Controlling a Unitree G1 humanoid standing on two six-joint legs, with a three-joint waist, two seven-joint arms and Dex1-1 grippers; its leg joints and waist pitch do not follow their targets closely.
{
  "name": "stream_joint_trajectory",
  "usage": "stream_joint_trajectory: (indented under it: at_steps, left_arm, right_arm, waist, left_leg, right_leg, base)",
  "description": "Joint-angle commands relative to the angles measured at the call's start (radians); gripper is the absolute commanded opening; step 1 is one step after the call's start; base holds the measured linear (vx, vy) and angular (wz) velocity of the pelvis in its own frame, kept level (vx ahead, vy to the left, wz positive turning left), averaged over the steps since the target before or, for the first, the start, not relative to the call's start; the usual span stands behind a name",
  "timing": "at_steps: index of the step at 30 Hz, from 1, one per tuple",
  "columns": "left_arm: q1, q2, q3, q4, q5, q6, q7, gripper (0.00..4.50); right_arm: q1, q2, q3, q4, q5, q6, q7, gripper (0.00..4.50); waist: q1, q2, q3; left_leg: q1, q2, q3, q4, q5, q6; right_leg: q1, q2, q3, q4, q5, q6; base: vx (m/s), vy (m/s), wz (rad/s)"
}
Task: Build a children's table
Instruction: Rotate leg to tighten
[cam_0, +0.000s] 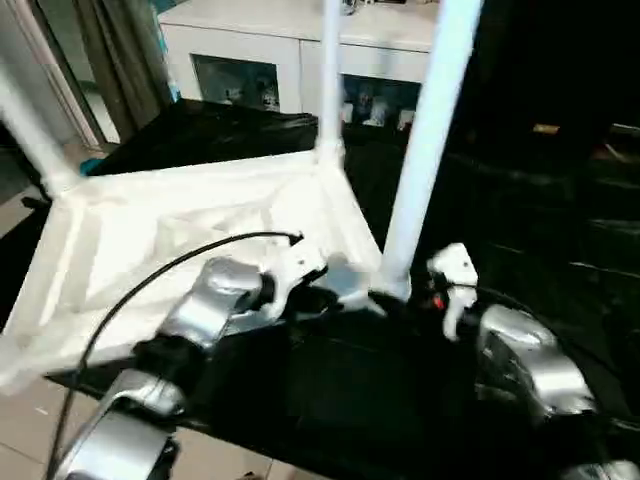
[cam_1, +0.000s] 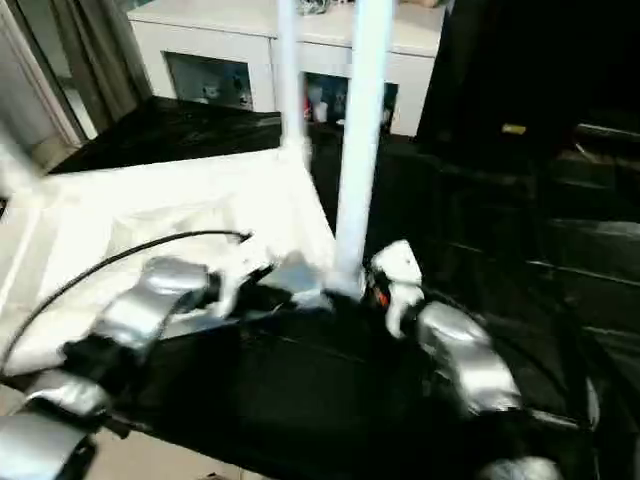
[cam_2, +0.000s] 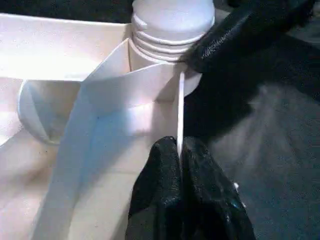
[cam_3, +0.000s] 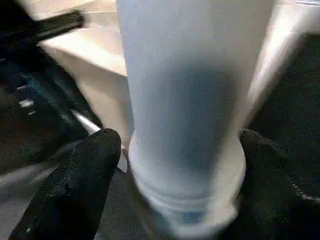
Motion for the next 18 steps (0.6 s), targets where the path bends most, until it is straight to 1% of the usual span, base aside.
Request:
stream_joint_trajectory:
  at_steps: [1,2,3,4,5,6,7,8,9,11,12,15,16,17,18]
  left_arm:
    - [0.019,-0.011,-0.025,-0.023,-0.058,-0.01,-0.076,0.0]
    - [0.021,0.003,-0.027,-0.03,-0.062,-0.003,-0.102,0.0]
    - [0.027,0.03,-0.033,-0.048,-0.073,0.014,-0.157,0.0]
    - [0.03,0.04,-0.035,-0.056,-0.077,0.021,-0.179,0.0]
    - [0.031,0.043,-0.035,-0.059,-0.078,0.023,-0.187,0.0]
    - [0.034,0.055,-0.035,-0.072,-0.085,0.046,-0.21,0.0]
    - [0.034,0.056,-0.035,-0.073,-0.086,0.047,-0.212,0.0]
    - [0.036,0.06,-0.033,-0.078,-0.088,0.048,-0.216,0.0]
    - [0.037,0.06,-0.03,-0.081,-0.089,0.048,-0.217,0.0]
    - [0.037,0.061,-0.029,-0.083,-0.089,0.048,-0.217,0.0]
    - [0.037,0.061,-0.029,-0.084,-0.089,0.047,-0.216,0.0]
    - [0.036,0.062,-0.031,-0.09,-0.093,0.052,-0.218,0.0]
    - [0.037,0.062,-0.032,-0.092,-0.094,0.053,-0.219,0.0]
    - [0.036,0.063,-0.032,-0.093,-0.094,0.053,-0.219,0.0]
    - [0.036,0.063,-0.031,-0.095,-0.093,0.053,-0.218,0.0]
  right_arm:
    - [-0.002,-0.016,0.028,-0.043,0.015,0.009,0.068,3.76]
    - [0.002,-0.037,0.03,-0.058,0.022,0.015,0.104,3.76]
    - [0.01,-0.081,0.041,-0.08,0.029,0.023,0.168,3.76]
    - [0.014,-0.097,0.046,-0.087,0.03,0.025,0.192,3.76]
    - [0.014,-0.103,0.048,-0.089,0.029,0.025,0.201,3.76]
    - [0.017,-0.121,0.061,-0.088,0.008,-0.008,0.218,3.76]
    - [0.018,-0.123,0.063,-0.088,0.008,-0.008,0.222,3.76]
    - [0.019,-0.131,0.069,-0.089,0.009,-0.008,0.236,3.76]
    - [0.02,-0.133,0.069,-0.091,0.014,-0.002,0.241,3.76]
    - [0.02,-0.134,0.071,-0.093,0.019,0.004,0.247,3.76]
    - [0.019,-0.133,0.071,-0.092,0.022,0.009,0.252,3.51]
    - [0.017,-0.133,0.073,-0.093,0.03,0.022,0.256,3.36]
    - [0.016,-0.134,0.074,-0.093,0.031,0.023,0.259,3.23]
    - [0.016,-0.134,0.075,-0.091,0.031,0.022,0.261,3.08]
    - [0.015,-0.134,0.076,-0.089,0.03,0.021,0.262,2.99]
  waist:
    - [0.003,-0.021,-0.052]
    - [0.005,-0.018,-0.052]
    - [0.009,-0.017,-0.051]
    - [0.01,-0.016,-0.05]
    - [0.011,-0.018,-0.049]
    - [0.011,-0.016,-0.05]
    - [0.009,-0.02,-0.049]
    - [0.011,-0.02,-0.049]
    - [0.011,-0.02,-0.049]
    - [0.011,-0.021,-0.05]
    - [0.011,-0.022,-0.051]
    - [0.012,-0.02,-0.052]
    - [0.012,-0.02,-0.052]
    - [0.012,-0.017,-0.051]
    - [0.012,-0.019,-0.052]
  left_leg:
    - [0.0,0.076,-0.03,-0.058,-0.115,0.105]
    - [0.004,0.077,-0.029,-0.057,-0.126,0.102]
    - [0.007,0.08,-0.028,-0.057,-0.132,0.098]
    - [0.006,0.081,-0.029,-0.058,-0.139,0.096]
    - [0.003,0.081,-0.028,-0.059,-0.146,0.094]
    - [0.004,0.081,-0.029,-0.06,-0.154,0.086]
    - [0.004,0.08,-0.028,-0.06,-0.159,0.083]
    - [0.004,0.078,-0.029,-0.059,-0.162,0.076]
    - [0.005,0.078,-0.029,-0.059,-0.157,0.076]
    - [0.002,0.078,-0.03,-0.058,-0.146,0.078]
    - [0.002,0.078,-0.03,-0.058,-0.138,0.082]
    - [0.001,0.077,-0.029,-0.056,-0.13,0.086]
    - [0.002,0.077,-0.029,-0.056,-0.13,0.087]
    - [0.002,0.078,-0.03,-0.057,-0.133,0.085]
    - [0.003,0.078,-0.029,-0.057,-0.137,0.083]
  right_leg:
    - [0.047,-0.102,0.056,-0.063,-0.212,-0.202]
    - [0.043,-0.101,0.056,-0.064,-0.224,-0.205]
    - [0.042,-0.1,0.056,-0.063,-0.223,-0.208]
    - [0.042,-0.099,0.056,-0.062,-0.227,-0.207]
    - [0.043,-0.102,0.057,-0.064,-0.24,-0.206]
    - [0.041,-0.103,0.056,-0.064,-0.254,-0.204]
    - [0.041,-0.103,0.056,-0.066,-0.263,-0.203]
    - [0.042,-0.105,0.057,-0.067,-0.278,-0.2]
    - [0.041,-0.104,0.057,-0.068,-0.278,-0.198]
    - [0.043,-0.104,0.058,-0.065,-0.26,-0.2]
    - [0.043,-0.102,0.056,-0.064,-0.243,-0.203]
    - [0.044,-0.103,0.056,-0.062,-0.231,-0.206]
    - [0.044,-0.102,0.055,-0.063,-0.231,-0.206]
    - [0.043,-0.102,0.055,-0.063,-0.234,-0.207]
    - [0.043,-0.102,0.055,-0.063,-0.235,-0.207]
  base:
    - [0.0,0.0,0.0]
    - [0.0,0.0,0.0]
    - [0.0,0.0,0.0]
    - [0.0,0.0,0.0]
    - [0.0,0.0,0.0]
    - [0.0,0.0,0.0]
    - [0.0,0.0,0.0]
    - [0.0,0.0,0.0]
    - [0.0,0.0,0.0]
    - [0.0,0.0,0.0]
    - [0.0,0.0,0.0]
    - [0.0,0.0,0.0]
    - [0.0,0.0,0.0]
    - [0.0,0.0,0.0]
    - [0.0,0.0,0.0]
